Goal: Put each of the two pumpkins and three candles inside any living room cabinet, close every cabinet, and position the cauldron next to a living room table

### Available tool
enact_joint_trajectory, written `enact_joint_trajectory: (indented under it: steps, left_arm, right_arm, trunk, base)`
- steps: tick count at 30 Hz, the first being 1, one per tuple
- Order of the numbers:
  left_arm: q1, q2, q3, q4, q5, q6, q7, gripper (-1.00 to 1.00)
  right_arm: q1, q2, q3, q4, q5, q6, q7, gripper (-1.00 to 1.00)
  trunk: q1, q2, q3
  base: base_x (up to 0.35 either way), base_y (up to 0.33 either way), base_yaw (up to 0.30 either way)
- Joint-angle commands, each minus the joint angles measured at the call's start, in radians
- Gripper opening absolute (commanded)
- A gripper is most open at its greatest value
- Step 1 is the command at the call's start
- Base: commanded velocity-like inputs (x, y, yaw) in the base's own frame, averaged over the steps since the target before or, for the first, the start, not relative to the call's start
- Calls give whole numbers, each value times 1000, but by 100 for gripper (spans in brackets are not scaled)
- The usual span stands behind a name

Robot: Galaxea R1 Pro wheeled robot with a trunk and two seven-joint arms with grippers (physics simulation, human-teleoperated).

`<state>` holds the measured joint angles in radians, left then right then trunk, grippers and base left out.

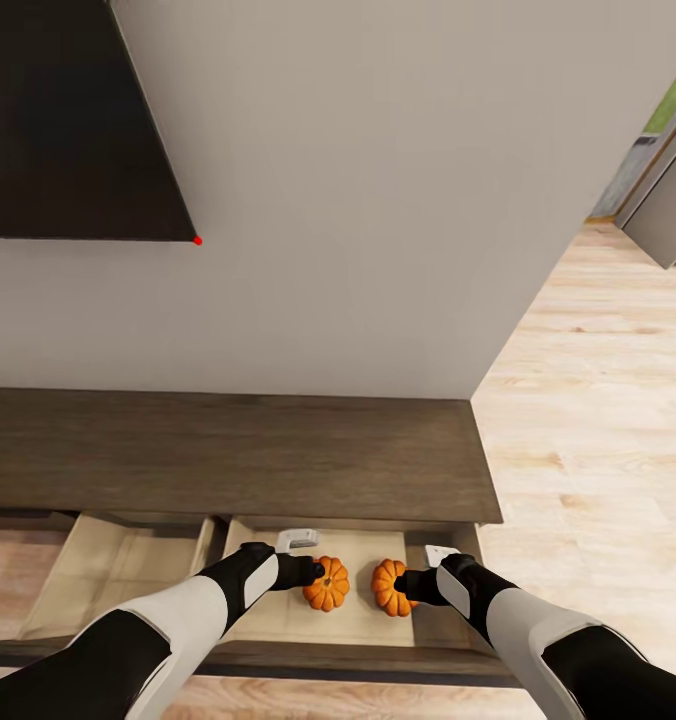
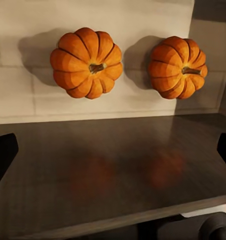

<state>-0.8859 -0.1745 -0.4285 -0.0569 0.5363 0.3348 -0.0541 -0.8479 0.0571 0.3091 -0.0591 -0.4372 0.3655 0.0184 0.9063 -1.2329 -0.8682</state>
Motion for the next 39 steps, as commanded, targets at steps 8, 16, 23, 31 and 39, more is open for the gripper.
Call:
enact_joint_trajectory:
  steps: [8,16,23,31,39]
  left_arm:
    - [-1,0,-9,1,8,3,-1,100]
    - [-1,0,-8,1,8,3,-1,100]
    - [-1,0,-9,1,8,4,-1,100]
    - [-1,0,-9,2,8,4,-1,100]
    - [-1,0,-9,1,8,4,-1,100]
  right_arm:
    - [0,0,8,-1,-6,4,2,100]
    - [0,0,8,-1,-6,4,2,100]
    - [0,0,8,-1,-6,4,2,100]
    - [0,0,8,-1,-6,4,2,100]
    - [0,0,8,-1,-6,4,2,100]
  trunk:
    - [-31,56,25]
    - [-61,112,50]
    - [-88,161,72]
    - [-119,217,97]
    - [-150,273,122]
  base:
    - [0,0,0]
    - [0,0,0]
    - [0,0,0]
    - [0,0,0]
    - [0,0,0]
